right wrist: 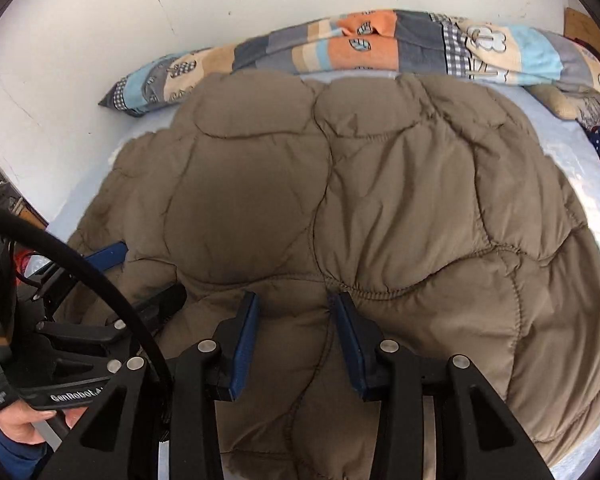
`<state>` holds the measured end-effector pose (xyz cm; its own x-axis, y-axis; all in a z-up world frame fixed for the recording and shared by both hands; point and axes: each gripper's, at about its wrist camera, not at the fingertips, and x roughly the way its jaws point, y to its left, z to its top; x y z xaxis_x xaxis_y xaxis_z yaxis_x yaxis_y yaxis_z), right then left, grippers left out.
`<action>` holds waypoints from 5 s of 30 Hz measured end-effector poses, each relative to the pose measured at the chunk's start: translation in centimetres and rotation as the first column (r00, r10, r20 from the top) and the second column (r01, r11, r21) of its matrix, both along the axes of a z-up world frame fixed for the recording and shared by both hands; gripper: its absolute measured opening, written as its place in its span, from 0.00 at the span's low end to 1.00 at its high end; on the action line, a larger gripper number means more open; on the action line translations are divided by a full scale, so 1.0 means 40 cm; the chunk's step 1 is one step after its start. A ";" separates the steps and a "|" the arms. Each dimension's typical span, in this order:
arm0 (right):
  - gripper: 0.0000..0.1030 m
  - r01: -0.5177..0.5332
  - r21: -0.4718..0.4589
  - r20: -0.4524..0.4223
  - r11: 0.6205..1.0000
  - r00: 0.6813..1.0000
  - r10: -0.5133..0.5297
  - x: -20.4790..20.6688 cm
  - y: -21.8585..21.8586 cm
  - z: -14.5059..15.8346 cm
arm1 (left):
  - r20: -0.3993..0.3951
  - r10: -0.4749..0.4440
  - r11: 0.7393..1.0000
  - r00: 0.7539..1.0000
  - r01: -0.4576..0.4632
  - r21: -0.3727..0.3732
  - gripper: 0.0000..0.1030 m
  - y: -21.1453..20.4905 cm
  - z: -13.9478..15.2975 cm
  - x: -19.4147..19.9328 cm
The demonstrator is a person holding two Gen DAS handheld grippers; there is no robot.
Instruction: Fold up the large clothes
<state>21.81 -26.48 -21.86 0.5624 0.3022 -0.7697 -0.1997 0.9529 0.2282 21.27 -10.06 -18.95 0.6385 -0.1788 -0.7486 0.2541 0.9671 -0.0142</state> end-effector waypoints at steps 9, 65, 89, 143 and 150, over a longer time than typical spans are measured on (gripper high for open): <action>0.42 -0.005 -0.035 -0.003 0.999 1.000 0.005 0.000 0.017 -0.022 | 0.005 0.008 1.000 1.000 -0.009 0.022 0.96 -0.001 -0.018 -0.001; 0.53 0.253 -0.127 0.075 0.959 0.967 -0.245 -0.148 -0.154 0.085 | -0.049 0.147 0.986 0.988 -0.151 -0.070 1.00 0.175 0.075 -0.155; 0.55 0.152 -0.263 0.061 0.953 0.988 -0.141 -0.198 0.000 0.003 | -0.013 0.195 0.980 0.981 -0.194 0.052 1.00 0.159 -0.010 -0.206; 0.71 0.166 -0.334 0.246 0.928 0.966 -0.085 -0.511 0.106 0.068 | 0.104 0.229 0.971 0.968 -0.234 0.041 1.00 0.152 0.079 -0.493; 0.72 0.182 -0.321 0.221 0.930 0.969 -0.113 -0.474 0.099 0.053 | 0.044 0.204 0.978 0.978 -0.206 0.023 1.00 0.155 0.060 -0.465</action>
